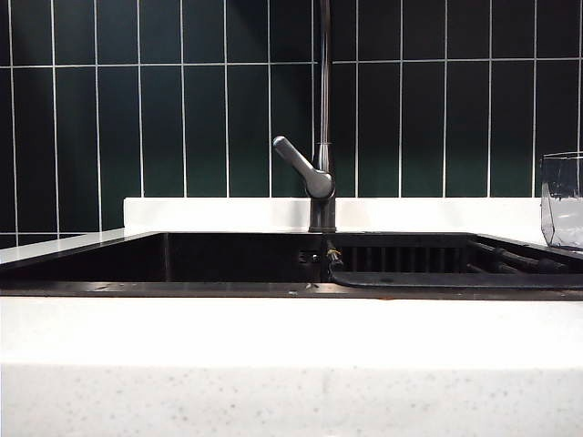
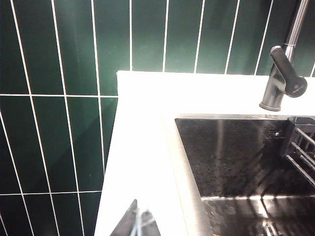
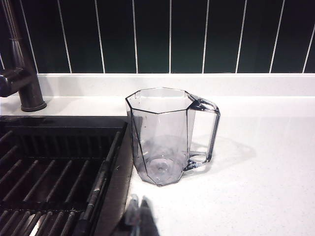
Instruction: Pick up the mug next to the sink, go to the faucet to get some water, pour the water into the sink, and finally put the mug back to its place.
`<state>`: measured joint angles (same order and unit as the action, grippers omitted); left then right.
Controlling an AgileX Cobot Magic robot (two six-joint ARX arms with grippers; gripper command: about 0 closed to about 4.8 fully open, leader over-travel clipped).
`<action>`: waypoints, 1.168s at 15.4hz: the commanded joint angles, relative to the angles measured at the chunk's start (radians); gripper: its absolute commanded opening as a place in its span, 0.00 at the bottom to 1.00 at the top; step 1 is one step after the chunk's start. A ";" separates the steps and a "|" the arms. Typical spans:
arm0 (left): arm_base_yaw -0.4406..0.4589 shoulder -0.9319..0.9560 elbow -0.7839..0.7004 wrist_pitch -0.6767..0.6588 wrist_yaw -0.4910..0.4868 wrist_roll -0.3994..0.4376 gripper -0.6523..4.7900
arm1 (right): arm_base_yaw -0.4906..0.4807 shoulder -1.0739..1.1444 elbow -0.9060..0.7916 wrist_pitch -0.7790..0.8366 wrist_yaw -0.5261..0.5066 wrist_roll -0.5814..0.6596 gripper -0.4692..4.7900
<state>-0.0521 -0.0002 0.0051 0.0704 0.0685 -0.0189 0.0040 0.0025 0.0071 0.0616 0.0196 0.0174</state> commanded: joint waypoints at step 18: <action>0.001 0.124 0.109 0.269 0.412 -0.348 0.19 | -0.001 0.004 0.081 0.073 -0.011 0.211 0.08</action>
<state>-0.0521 0.0792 0.0906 0.3153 0.4240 -0.3756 0.0036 0.0036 0.0689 0.1089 0.0013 0.2203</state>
